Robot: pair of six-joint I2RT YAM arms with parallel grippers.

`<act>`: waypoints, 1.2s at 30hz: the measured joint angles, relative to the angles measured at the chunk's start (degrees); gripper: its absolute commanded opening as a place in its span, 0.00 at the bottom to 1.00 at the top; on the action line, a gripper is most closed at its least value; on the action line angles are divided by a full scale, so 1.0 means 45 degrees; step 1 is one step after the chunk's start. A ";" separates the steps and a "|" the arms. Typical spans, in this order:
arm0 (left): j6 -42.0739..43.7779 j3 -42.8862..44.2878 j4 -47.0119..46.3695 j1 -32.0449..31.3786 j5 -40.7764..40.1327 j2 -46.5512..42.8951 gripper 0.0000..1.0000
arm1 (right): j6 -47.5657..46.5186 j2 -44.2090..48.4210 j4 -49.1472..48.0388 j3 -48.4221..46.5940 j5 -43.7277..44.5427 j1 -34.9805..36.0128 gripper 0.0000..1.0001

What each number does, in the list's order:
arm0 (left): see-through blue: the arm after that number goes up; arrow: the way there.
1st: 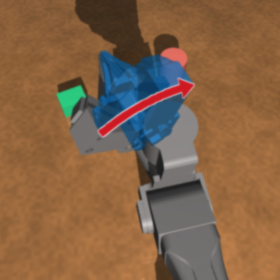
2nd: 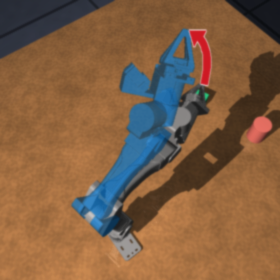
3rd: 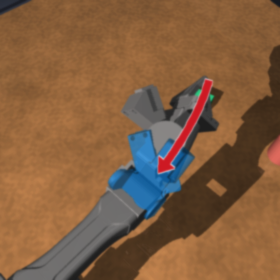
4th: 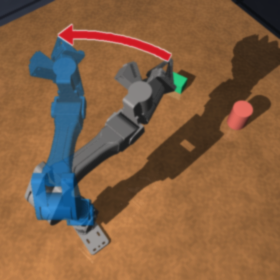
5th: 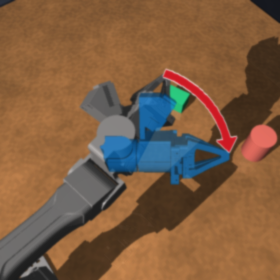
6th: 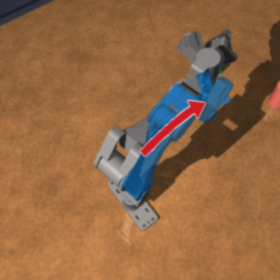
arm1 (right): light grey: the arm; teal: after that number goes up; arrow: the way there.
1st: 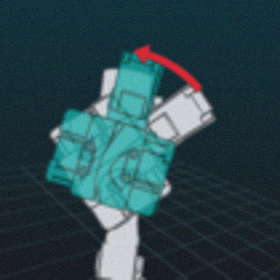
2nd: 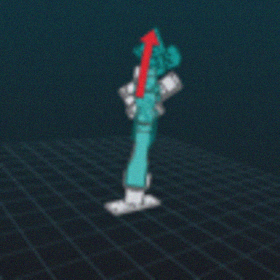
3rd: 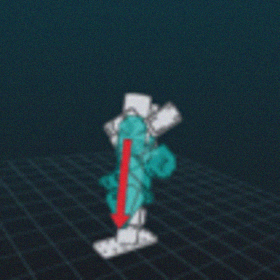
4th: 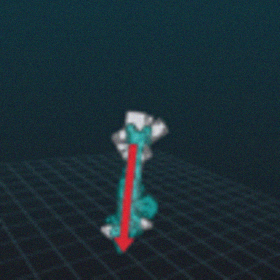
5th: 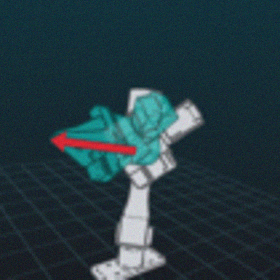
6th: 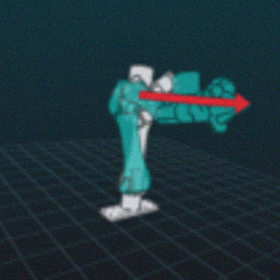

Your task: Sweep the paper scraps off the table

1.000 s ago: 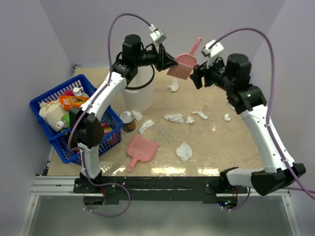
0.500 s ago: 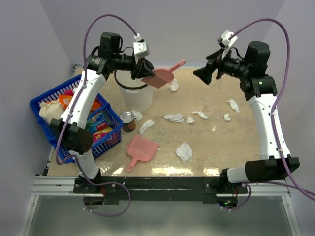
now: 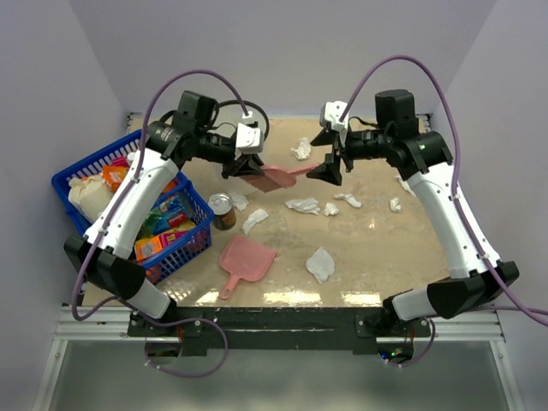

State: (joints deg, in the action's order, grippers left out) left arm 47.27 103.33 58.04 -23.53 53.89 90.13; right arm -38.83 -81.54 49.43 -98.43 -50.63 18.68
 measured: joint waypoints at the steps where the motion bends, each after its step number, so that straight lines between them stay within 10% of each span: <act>1: 0.0063 -0.0316 -0.0073 -0.0063 -0.0097 -0.0121 0.00 | -0.0039 -0.0024 0.0044 0.0019 0.0000 0.0121 0.77; 36: -0.6737 -0.5017 -0.8038 -0.0024 0.1452 -0.1880 0.00 | 0.1205 -0.0554 -0.0049 0.0568 0.0214 0.0267 0.42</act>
State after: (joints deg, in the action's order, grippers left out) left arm 16.95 80.75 21.87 -23.64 60.42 81.67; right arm -33.41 -84.03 49.21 -95.88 -49.67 19.88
